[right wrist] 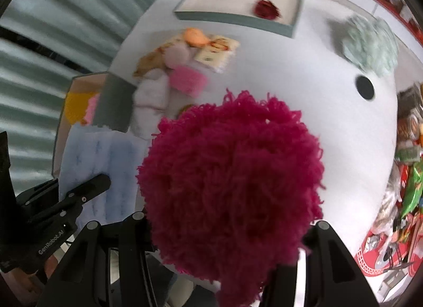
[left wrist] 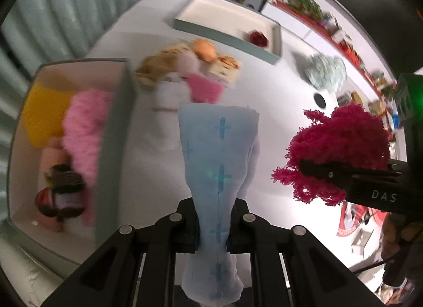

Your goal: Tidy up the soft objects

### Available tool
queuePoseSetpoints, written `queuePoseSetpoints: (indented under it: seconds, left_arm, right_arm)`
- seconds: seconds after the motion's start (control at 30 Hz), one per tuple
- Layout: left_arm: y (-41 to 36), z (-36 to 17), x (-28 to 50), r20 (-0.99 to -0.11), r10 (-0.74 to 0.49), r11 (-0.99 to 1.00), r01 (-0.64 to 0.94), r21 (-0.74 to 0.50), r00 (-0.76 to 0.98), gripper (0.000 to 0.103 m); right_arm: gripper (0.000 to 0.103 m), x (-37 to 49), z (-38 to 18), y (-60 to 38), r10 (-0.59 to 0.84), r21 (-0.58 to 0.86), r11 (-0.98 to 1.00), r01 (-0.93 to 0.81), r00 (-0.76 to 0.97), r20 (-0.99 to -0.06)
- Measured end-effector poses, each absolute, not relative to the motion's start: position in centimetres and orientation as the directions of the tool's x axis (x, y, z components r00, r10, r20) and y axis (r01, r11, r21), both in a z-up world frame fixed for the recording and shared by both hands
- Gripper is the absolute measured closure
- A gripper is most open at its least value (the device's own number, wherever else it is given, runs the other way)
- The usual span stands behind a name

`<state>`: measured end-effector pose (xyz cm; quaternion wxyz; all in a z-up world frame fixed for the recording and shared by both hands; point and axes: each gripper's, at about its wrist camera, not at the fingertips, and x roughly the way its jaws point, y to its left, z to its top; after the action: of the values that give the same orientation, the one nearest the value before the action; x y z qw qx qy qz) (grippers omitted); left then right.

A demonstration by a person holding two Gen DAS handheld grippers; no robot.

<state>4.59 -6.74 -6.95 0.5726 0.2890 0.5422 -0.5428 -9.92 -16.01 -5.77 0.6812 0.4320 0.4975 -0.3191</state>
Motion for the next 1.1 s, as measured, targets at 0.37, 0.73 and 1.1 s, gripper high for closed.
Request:
queuePoseSetpoints:
  seconds: [0.37,0.73,1.1]
  left_arm:
    - [-0.2,-4.6,16.2,-0.909,-0.396,0.321,0.909,-0.268,-0.128,0.089]
    - [3.7,-4.8,23.9,-0.909,-0.411,0.401,0.883,-0.245,-0.065,0.089]
    - [3.4,-6.7,25.3,-0.915,-0.399,0.416,0.876,-0.245,-0.067,0.089]
  right_arm:
    - [0.05,1.4,-2.8,-11.7,-0.036,0.29,0.485,0.825,0.35,-0.936]
    - [0.05,11.9,-1.9,-8.8,-0.027,0.295,0.566,0.77,0.375,-0.927]
    - [0.05,16.3,-1.4,-8.4,-0.045,0.23,0.635,0.738,0.333,-0.942]
